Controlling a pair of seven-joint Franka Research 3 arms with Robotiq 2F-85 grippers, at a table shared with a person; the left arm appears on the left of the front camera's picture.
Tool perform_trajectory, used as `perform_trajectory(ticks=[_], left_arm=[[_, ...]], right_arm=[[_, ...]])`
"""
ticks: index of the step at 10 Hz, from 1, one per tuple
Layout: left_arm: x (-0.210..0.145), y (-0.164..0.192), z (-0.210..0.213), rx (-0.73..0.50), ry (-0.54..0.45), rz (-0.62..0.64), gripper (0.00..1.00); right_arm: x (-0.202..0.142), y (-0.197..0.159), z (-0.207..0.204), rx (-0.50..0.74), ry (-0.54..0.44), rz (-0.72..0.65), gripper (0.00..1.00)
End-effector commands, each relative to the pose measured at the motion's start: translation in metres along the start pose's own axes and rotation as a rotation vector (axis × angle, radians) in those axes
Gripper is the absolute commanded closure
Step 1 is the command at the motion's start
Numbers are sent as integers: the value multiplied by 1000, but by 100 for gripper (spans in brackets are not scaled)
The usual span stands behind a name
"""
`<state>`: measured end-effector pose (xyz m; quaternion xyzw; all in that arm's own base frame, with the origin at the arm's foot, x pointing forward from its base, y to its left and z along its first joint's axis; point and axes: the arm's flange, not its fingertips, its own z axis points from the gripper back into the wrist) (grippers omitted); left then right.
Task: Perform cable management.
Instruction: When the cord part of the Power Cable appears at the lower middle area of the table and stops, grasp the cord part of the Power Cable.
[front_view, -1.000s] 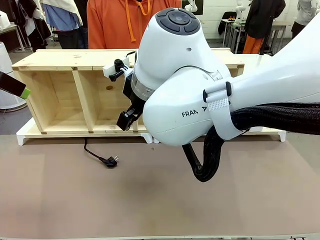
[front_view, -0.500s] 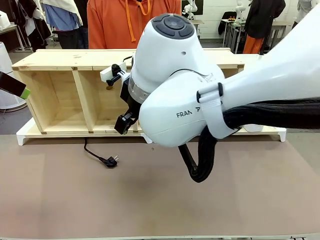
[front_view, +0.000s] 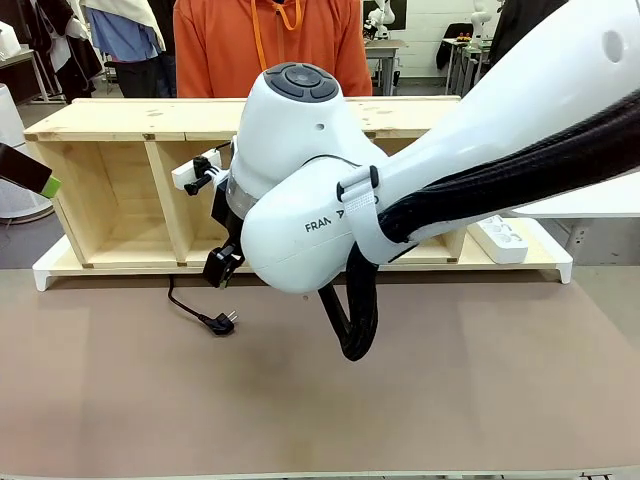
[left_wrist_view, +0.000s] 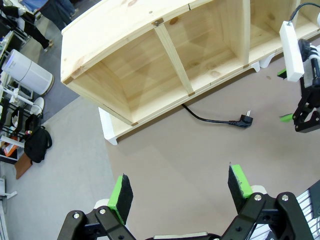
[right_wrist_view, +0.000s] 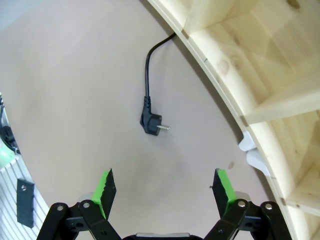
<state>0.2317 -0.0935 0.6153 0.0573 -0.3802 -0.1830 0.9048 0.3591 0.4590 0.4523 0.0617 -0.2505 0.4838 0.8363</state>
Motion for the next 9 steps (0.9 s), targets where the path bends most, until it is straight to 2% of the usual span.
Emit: perform_trajectory(ticks=[1,4,9], left_arm=[[2,1,-1,2,-7,-4,0],[2,1,-1,2,-7,-4,0],[2,1,-1,2,-7,-4,0]], right_arm=[[12,2,-15,37,8,25,0],[22,3,-49,78,-2,48,0],[34,3,-100,131,36,49,0]])
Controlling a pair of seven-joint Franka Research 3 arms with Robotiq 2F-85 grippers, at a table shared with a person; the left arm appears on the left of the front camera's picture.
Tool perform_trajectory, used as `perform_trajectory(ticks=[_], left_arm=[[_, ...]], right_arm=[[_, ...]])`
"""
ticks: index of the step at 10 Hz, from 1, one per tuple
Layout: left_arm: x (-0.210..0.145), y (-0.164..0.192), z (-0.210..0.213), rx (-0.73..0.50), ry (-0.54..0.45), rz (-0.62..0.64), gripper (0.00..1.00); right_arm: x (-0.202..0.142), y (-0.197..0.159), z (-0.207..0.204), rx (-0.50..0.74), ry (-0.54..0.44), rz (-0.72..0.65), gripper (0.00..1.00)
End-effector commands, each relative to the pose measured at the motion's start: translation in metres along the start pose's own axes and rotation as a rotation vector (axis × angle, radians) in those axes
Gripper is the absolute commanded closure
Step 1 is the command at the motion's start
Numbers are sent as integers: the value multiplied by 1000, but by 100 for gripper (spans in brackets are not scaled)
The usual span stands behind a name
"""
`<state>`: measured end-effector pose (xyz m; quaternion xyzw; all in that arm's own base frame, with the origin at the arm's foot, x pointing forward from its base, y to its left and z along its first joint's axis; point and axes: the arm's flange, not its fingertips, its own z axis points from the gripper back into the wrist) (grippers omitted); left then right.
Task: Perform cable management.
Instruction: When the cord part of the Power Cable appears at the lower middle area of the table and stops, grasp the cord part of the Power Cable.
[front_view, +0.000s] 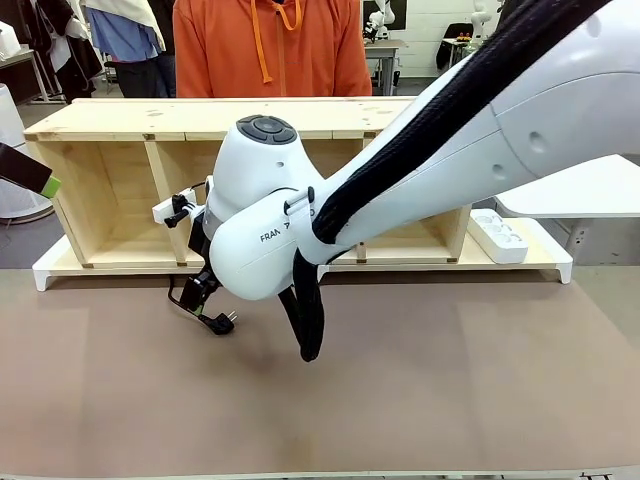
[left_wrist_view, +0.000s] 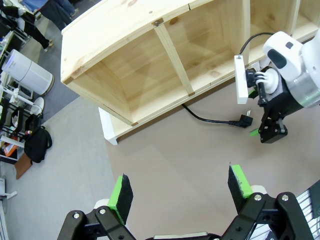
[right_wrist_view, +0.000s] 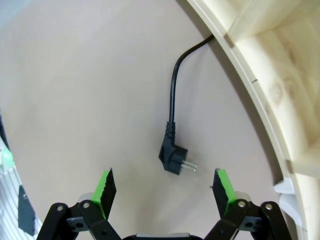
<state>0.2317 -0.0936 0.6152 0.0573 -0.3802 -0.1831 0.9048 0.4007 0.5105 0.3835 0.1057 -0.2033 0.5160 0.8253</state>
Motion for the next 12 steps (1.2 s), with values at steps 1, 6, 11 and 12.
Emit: perform_trajectory(ticks=[1,6,11,12], left_arm=[[2,1,-1,2,-7,-3,0],[2,1,-1,2,-7,-3,0],[2,1,-1,2,-7,-3,0],[2,1,-1,2,-7,-3,0]], right_arm=[[12,0,-15,-1,11,8,0],[14,1,-58,29,73,8,0],[15,-2,-86,11,104,39,0],[16,-3,-87,7,99,41,0]])
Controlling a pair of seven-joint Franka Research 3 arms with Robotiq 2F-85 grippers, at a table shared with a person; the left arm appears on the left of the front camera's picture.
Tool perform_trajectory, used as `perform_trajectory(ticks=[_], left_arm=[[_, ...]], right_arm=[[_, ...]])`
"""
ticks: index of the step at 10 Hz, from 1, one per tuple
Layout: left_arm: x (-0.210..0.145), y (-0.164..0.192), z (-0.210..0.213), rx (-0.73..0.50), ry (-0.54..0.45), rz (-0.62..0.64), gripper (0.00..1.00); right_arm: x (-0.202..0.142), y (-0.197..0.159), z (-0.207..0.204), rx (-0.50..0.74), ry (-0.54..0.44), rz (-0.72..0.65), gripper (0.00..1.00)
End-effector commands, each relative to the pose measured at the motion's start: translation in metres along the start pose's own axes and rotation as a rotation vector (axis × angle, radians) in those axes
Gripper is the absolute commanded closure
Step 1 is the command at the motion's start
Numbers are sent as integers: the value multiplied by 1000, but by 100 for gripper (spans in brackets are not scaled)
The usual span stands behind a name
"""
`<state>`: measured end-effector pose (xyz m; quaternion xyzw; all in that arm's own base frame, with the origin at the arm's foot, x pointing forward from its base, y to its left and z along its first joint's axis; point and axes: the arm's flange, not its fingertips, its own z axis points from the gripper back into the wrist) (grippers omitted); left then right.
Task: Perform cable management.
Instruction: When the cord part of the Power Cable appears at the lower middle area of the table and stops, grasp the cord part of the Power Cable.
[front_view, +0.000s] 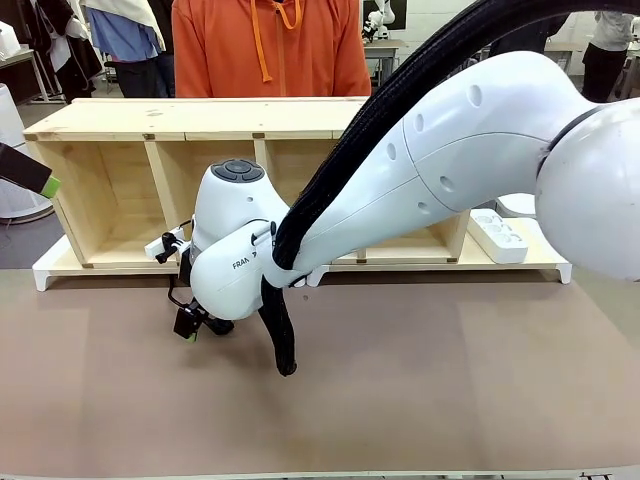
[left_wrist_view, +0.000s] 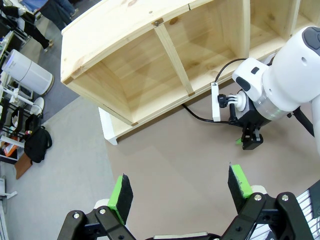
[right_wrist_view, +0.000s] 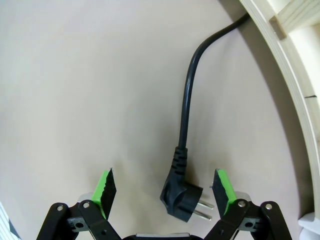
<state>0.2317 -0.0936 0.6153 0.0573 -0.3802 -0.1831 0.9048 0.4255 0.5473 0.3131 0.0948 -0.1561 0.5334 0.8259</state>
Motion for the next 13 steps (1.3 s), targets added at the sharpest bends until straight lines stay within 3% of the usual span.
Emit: perform_trajectory(ticks=[1,9,10,13], left_arm=[[2,1,-1,2,-7,-3,0],[2,1,-1,2,-7,-3,0],[2,1,-1,2,-7,-3,0],[2,1,-1,2,-7,-3,0]], right_arm=[[11,-1,-7,-36,5,15,0],[18,-7,-17,-70,53,32,0],[18,-7,-18,-71,51,41,4],[17,-8,-19,-70,44,52,37]])
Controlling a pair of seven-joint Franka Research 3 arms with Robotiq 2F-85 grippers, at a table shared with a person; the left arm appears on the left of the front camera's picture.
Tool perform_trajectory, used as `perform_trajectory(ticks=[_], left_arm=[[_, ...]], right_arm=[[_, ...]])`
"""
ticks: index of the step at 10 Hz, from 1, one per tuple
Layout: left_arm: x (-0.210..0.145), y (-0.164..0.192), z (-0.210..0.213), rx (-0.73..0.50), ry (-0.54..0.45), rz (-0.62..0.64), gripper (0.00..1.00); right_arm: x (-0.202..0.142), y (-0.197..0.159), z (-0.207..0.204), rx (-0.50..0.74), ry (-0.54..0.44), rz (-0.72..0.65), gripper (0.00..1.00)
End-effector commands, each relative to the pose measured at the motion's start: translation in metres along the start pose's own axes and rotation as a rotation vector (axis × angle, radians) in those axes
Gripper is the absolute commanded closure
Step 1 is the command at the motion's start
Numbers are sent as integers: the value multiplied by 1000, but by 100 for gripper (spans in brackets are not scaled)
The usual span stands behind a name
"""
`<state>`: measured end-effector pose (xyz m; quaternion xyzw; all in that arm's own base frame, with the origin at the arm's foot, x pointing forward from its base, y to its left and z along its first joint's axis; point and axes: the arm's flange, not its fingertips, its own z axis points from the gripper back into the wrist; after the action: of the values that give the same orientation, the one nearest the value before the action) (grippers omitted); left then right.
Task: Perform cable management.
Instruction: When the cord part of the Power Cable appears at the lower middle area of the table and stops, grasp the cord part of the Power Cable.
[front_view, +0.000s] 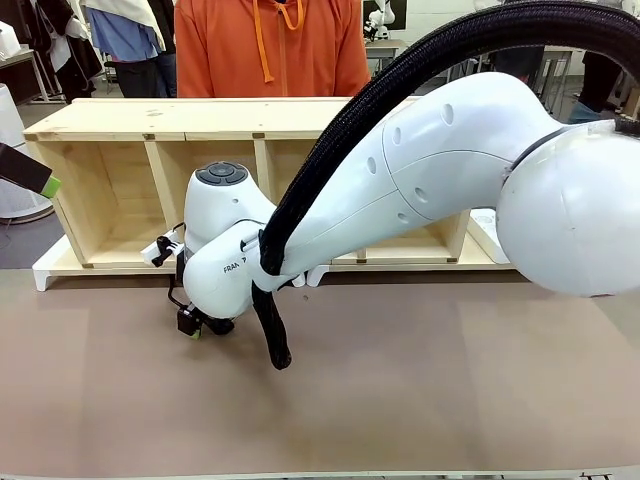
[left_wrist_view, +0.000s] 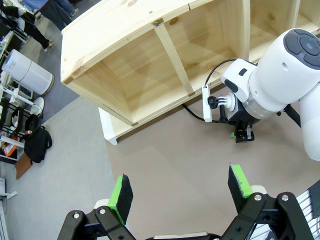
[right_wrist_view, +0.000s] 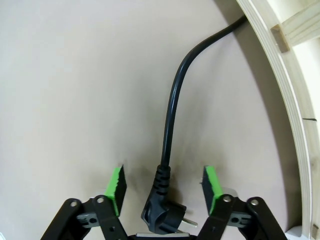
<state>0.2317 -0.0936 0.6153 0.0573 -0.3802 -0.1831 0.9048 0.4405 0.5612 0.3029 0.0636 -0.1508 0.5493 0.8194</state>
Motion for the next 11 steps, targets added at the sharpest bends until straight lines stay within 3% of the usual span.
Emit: perform_trajectory(ticks=[1,2,5,6,11], left_arm=[[2,1,-1,2,-7,-3,0],[2,1,-1,2,-7,-3,0],[2,1,-1,2,-7,-3,0],[2,1,-1,2,-7,-3,0],[2,1,-1,2,-7,-3,0]], right_arm=[[3,0,-3,-31,1,10,44],[3,0,-3,-31,-3,8,57],[3,-1,-3,-32,-9,5,83],[4,-1,-3,-32,-9,3,97],[1,-2,1,-3,-5,-1,100]])
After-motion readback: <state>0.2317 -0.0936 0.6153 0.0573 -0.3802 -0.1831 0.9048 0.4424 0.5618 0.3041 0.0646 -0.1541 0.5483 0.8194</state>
